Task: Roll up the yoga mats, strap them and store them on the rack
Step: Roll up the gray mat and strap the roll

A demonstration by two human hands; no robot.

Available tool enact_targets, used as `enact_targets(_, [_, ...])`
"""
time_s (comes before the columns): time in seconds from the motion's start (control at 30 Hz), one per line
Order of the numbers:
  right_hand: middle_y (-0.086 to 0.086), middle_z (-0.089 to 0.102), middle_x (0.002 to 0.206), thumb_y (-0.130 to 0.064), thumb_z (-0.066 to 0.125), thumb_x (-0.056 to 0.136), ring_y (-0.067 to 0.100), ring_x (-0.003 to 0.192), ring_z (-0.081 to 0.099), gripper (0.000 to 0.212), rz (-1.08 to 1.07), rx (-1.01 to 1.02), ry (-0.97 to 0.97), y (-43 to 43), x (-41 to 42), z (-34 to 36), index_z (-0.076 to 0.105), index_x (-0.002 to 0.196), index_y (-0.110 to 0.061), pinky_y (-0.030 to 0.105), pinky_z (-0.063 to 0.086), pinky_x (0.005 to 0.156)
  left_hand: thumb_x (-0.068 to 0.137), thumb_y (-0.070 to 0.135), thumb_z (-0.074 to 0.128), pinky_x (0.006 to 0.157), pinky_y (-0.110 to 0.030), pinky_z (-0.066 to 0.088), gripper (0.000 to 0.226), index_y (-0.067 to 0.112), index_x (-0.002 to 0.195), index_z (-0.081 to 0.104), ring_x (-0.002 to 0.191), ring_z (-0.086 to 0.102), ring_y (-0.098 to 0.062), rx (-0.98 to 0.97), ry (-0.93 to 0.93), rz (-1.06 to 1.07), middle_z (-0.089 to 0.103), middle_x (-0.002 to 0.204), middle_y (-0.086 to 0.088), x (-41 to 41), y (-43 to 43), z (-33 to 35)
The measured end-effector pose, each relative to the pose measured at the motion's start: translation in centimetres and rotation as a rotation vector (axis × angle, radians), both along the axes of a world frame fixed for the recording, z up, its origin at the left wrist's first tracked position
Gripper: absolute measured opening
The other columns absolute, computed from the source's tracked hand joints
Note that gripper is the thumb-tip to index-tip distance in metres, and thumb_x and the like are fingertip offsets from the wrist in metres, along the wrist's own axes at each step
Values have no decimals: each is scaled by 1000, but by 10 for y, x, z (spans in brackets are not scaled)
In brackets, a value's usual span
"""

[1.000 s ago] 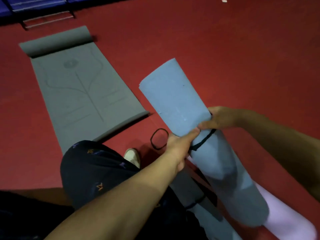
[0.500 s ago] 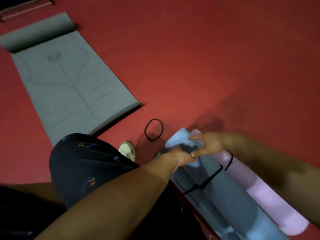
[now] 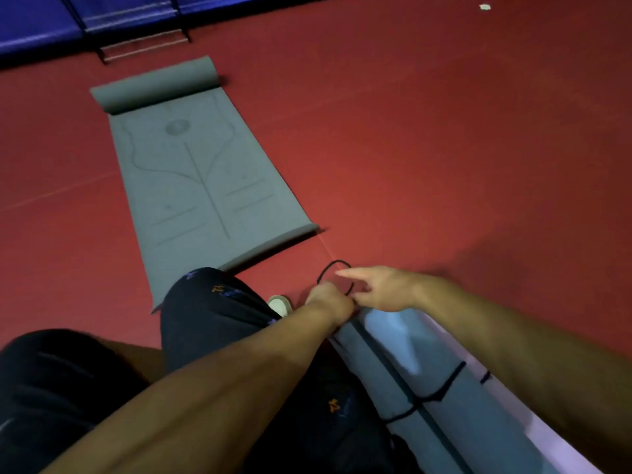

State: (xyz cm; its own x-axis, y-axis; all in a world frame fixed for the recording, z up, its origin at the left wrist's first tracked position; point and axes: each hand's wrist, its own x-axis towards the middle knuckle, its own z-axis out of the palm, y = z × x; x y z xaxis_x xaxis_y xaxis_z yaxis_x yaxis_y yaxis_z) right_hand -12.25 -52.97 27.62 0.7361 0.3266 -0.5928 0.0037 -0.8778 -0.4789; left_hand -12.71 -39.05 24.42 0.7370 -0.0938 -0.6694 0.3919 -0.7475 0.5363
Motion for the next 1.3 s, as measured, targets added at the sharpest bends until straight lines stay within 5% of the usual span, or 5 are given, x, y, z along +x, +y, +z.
enact_targets(0.17, [0, 50, 146, -17, 57, 96, 17, 128, 52, 54, 89, 70, -230, 54, 31, 31, 42, 148, -22, 20, 36, 104, 94, 17, 59, 101, -31, 41, 48, 2, 138, 48, 128, 54, -29, -9, -206, 95, 55, 140, -16, 26, 55, 42])
enact_targets(0.3, [-1, 59, 137, -35, 49, 90, 22, 113, 63, 53, 100, 139, -291, 105, 55, 53, 46, 143, -38, 39, 49, 98, 90, 17, 67, 89, -31, 45, 39, 4, 125, 55, 114, 61, -30, 10, -334, 172, 65, 122, -15, 48, 108, 81])
enact_targets(0.43, [-1, 56, 134, -33, 52, 98, 12, 100, 58, 47, 74, 218, -329, 148, 76, 66, 43, 143, -42, 25, 46, 84, 91, 11, 62, 79, -27, 42, 43, 8, 132, 52, 110, 61, -26, 49, -383, 217, 62, 123, -11, 65, 160, 105])
enact_targets(0.63, [1, 56, 135, -35, 61, 93, 19, 116, 57, 54, 152, 168, -358, 190, 111, 46, 44, 144, -29, 32, 44, 101, 90, 15, 62, 75, -26, 42, 36, 10, 125, 58, 100, 62, -26, 145, -417, 275, 65, 117, -10, 100, 248, 101])
enact_targets(1.3, [-8, 66, 100, -15, 74, 83, 2, 74, 59, 32, 44, 206, -175, 219, 244, -173, 66, 113, -23, 23, 50, 80, 96, 19, 58, 68, -24, 36, 16, 16, 111, 61, 79, 55, -14, 118, -254, -79, 60, 95, 5, 170, 345, -153])
